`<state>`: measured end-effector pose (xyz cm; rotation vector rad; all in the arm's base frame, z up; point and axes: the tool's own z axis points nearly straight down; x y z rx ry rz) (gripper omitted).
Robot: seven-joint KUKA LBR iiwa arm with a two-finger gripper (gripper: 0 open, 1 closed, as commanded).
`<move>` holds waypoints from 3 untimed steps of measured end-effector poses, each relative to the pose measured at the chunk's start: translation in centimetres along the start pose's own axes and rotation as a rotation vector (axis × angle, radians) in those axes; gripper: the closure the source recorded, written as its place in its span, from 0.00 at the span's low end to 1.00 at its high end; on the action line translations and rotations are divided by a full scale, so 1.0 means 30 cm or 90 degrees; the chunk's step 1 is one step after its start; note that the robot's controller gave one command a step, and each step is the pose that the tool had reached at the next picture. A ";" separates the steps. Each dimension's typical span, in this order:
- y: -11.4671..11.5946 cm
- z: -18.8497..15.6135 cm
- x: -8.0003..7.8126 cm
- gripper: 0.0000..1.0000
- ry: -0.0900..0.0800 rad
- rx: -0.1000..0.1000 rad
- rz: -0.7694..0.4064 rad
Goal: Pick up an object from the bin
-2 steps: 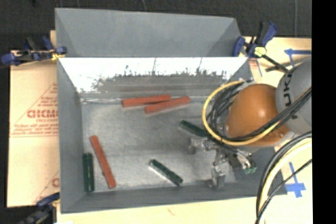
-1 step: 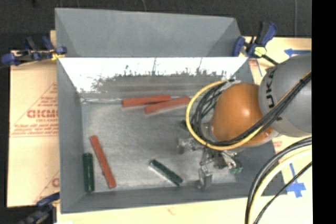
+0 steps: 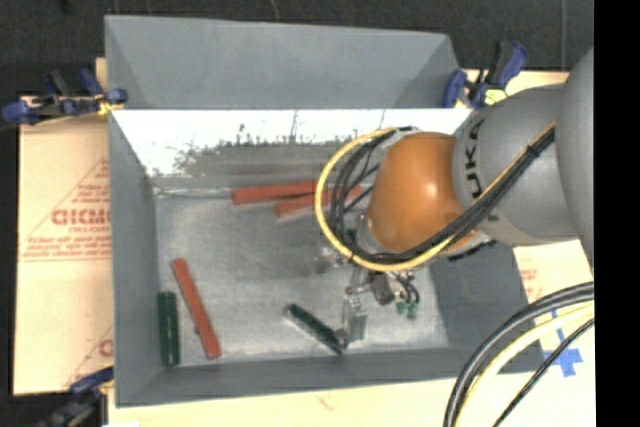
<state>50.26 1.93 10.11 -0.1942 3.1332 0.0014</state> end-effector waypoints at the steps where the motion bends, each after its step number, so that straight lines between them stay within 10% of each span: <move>1: 0.096 0.052 0.006 0.00 -0.002 0.001 -0.020; 2: 0.094 0.092 0.077 1.00 0.000 0.000 -0.029; 3: 0.094 0.092 0.077 1.00 0.000 0.001 -0.029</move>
Offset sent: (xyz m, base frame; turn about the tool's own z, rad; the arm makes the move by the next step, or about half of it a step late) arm -0.0272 0.0257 -0.0279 -0.0431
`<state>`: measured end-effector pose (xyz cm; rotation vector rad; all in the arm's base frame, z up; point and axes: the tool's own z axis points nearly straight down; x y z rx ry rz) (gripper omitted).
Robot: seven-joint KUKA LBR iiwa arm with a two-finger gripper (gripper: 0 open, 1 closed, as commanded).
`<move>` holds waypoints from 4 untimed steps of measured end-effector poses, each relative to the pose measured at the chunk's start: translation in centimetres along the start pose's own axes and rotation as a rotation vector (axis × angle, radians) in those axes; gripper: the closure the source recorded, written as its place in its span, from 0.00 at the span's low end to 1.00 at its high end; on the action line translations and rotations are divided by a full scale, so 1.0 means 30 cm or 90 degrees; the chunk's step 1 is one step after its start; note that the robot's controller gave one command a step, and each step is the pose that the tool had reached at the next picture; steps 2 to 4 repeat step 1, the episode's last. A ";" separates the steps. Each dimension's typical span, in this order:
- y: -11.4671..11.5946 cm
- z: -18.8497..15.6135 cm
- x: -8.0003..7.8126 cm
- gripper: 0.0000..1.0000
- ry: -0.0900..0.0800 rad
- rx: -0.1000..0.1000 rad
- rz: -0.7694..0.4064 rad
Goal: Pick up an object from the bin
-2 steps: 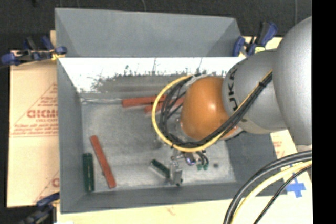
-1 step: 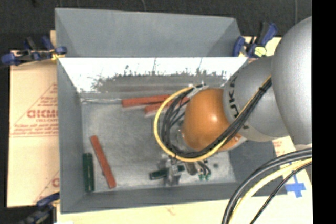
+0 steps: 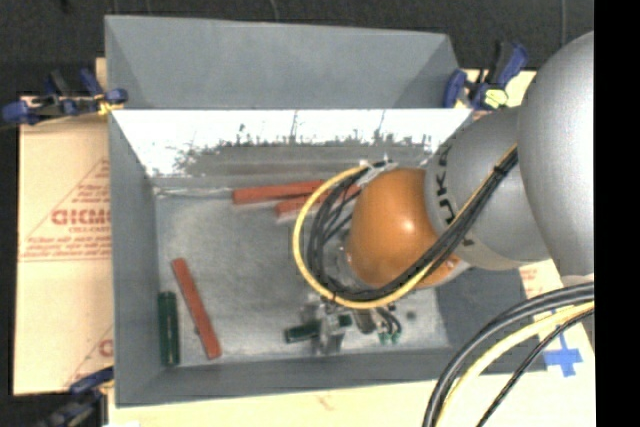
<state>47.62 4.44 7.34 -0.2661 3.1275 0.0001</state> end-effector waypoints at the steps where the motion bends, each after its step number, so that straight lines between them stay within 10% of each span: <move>1: -0.035 -0.542 -0.100 1.00 -0.002 0.001 -0.060; 4: -0.035 -0.542 -0.100 1.00 -0.002 0.001 -0.060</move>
Offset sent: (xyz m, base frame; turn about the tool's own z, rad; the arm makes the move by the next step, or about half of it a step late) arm 0.0000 0.0000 0.0000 0.0000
